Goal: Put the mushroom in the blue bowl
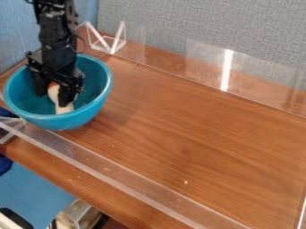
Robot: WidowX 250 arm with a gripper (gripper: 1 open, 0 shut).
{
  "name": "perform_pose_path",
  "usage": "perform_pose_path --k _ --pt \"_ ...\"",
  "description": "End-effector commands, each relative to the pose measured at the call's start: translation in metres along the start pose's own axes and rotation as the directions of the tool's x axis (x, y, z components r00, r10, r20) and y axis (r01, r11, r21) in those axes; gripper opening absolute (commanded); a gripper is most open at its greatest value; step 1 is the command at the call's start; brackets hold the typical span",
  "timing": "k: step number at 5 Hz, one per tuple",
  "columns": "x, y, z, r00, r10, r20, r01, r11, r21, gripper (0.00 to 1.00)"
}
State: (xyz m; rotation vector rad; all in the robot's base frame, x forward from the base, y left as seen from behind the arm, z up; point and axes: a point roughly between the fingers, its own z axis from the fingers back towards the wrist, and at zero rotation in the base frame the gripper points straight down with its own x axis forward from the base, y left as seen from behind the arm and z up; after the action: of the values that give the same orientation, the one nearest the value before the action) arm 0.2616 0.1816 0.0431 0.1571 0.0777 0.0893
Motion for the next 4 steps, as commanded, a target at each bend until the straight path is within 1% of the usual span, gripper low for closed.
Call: perform_pose_path --k 1,2,3,4 --pt "0.008 0.000 -0.003 1.000 -0.019 0.016 0.019 1.000 0.005 0.00" --pt "0.013 -0.007 -0.005 0.998 -0.053 0.020 0.053 0.999 0.009 0.00" --pt "0.015 0.003 0.000 0.994 -0.102 0.026 0.101 0.995 0.008 0.00" --pt "0.015 0.013 0.005 0.988 -0.151 0.030 0.151 0.988 0.008 0.00"
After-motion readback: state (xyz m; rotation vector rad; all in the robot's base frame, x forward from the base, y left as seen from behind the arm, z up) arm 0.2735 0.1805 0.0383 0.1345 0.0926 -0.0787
